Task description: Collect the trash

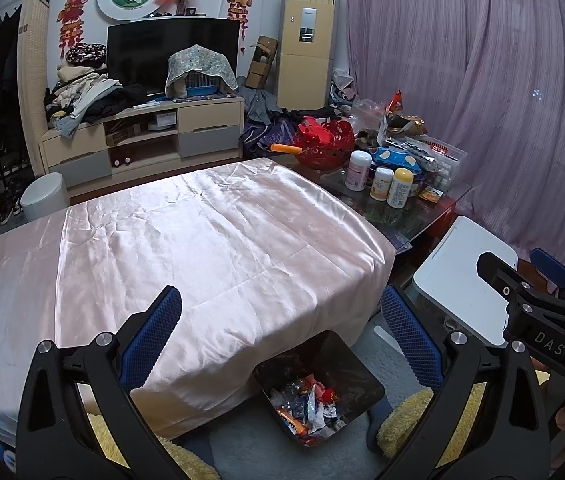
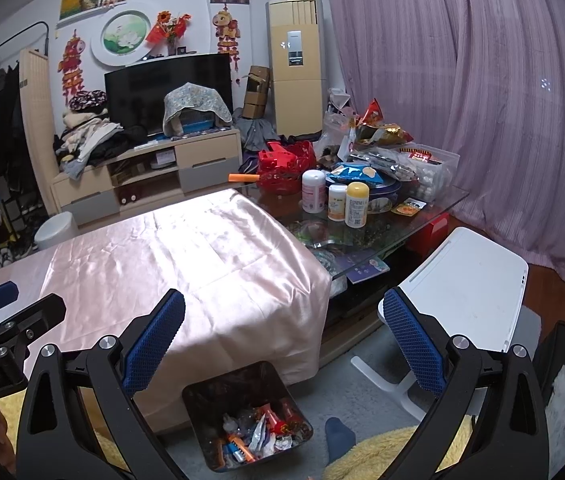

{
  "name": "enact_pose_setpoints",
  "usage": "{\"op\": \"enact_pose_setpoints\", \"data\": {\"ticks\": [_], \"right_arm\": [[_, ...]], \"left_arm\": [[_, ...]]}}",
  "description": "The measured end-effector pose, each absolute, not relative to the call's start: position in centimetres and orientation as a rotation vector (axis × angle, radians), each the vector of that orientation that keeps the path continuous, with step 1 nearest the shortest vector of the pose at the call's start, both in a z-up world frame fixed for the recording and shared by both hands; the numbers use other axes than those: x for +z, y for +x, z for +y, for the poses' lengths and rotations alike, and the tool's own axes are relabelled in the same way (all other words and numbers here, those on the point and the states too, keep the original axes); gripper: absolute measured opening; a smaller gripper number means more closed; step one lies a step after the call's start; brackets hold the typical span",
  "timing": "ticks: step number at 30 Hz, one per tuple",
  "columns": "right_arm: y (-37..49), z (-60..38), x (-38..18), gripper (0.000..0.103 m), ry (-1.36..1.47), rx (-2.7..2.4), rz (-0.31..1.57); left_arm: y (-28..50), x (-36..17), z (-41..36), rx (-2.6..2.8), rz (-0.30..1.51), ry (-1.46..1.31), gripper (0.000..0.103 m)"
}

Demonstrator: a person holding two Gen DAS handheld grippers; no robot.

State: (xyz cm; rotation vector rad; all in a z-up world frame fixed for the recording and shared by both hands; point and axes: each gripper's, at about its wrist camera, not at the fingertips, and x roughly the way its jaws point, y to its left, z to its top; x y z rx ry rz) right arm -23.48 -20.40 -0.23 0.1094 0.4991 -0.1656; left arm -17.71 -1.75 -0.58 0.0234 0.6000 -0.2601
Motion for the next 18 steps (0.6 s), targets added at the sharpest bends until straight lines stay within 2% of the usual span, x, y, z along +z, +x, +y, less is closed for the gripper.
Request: {"op": "enact_pose_setpoints", "data": {"ticks": [18], "right_arm": [[-23.4, -20.0, -0.5, 0.1, 0.108, -0.179, 0.5]], "left_arm": [[-17.8, -0.3, -3.2, -0.238, 0.583, 0.04, 0.095]]}}
